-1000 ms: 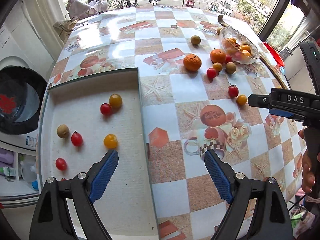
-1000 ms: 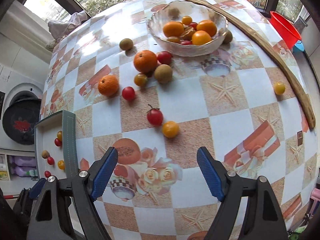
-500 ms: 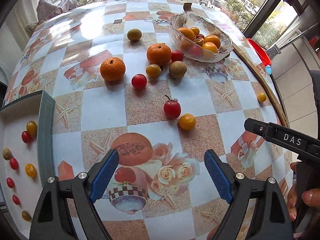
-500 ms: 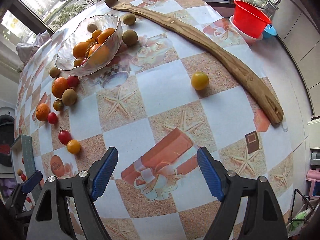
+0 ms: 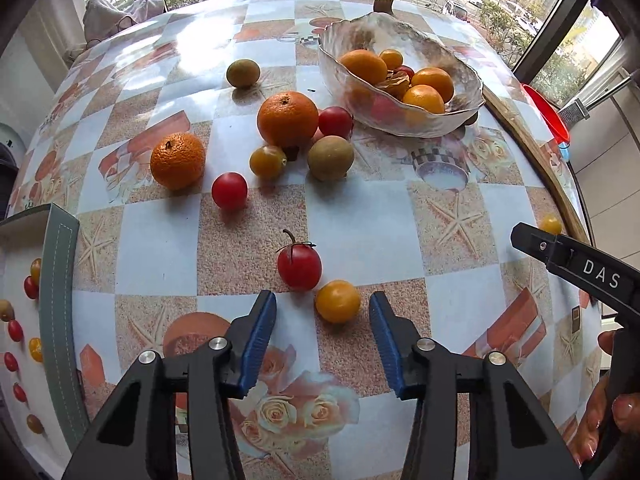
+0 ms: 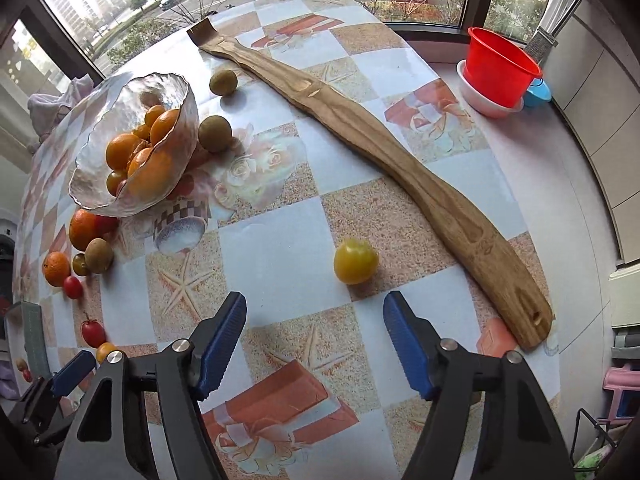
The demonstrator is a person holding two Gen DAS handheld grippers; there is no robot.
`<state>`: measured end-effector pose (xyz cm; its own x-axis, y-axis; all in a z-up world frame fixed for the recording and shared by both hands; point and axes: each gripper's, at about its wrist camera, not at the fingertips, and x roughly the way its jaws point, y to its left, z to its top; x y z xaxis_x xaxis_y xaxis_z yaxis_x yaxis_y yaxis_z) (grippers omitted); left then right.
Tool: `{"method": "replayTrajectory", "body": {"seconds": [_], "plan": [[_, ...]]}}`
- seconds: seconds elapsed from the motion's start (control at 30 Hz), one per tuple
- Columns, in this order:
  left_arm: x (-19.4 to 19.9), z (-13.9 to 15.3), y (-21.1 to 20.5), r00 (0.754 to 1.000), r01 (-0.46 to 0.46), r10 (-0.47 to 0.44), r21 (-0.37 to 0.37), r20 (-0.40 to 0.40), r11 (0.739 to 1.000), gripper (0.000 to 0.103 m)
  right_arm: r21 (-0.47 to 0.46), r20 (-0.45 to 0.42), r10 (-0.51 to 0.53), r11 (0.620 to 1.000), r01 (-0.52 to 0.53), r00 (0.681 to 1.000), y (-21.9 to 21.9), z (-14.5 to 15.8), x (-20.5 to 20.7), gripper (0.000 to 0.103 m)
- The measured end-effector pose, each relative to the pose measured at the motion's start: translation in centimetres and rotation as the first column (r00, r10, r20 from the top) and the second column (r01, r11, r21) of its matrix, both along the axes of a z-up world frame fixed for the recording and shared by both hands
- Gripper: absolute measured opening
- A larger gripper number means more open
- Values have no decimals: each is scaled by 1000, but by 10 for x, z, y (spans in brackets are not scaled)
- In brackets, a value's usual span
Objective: Organize fruits
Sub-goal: 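Grasp a yellow cherry tomato with the left tool while the right tool grasps another, then carry both yellow tomatoes into the white tray and open both tools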
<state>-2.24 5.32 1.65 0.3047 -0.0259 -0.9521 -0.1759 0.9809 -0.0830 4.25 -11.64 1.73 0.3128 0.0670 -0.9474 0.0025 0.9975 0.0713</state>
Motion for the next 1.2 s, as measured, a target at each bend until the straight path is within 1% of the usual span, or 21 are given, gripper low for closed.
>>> {"method": "replayTrajectory", "body": {"seconds": [0.03,0.07,0.1,0.13,0.17,0.2,0.23,0.27,0.37,0.57,0.7,0.8,1.03,1.2], "plan": [[2,0,-2,1000,-4,4,-2,1,1000,41,-2,5,1,1000,-1,1000,1,1,4,68],[4,1,-3,1000,-8,8,-4,1,1000,35,-4,9,2,1000,-2,1000,1,2,6,63],[6,0,-4,1000,-11,11,-4,1,1000,30,-8,12,3,1000,-3,1000,0,2,9,61],[7,1,-3,1000,-13,13,-7,1,1000,26,-12,14,4,1000,-4,1000,0,2,13,55],[7,1,-3,1000,-14,14,-12,3,1000,24,-13,16,6,1000,-6,1000,0,2,15,48],[7,1,-2,1000,-15,16,-18,6,1000,24,-12,19,7,1000,-7,1000,-1,3,17,44],[7,1,-1,1000,-15,15,-25,9,1000,24,-5,19,8,1000,-8,1000,-4,3,18,31],[6,1,1,1000,-12,12,-33,12,999,24,2,18,9,1000,-9,1000,-6,3,18,22],[0,2,6,1000,-1,2,-63,17,998,24,35,15,21,999,-22,1000,-9,3,16,22],[-17,6,16,999,37,-36,-79,13,996,23,108,-29,37,994,-33,999,-4,1,-8,22],[-27,11,19,997,79,-78,-78,17,994,24,135,-62,62,989,-53,996,6,2,-28,22],[-37,15,25,996,94,-92,-86,19,992,24,152,-79,80,986,-67,994,14,4,-41,22],[-60,29,42,995,99,-97,-82,34,992,24,172,-102,119,980,-100,988,39,9,-62,22],[-79,41,63,996,76,-72,-81,46,994,24,187,-104,160,972,-139,982,64,15,-70,22]]}}
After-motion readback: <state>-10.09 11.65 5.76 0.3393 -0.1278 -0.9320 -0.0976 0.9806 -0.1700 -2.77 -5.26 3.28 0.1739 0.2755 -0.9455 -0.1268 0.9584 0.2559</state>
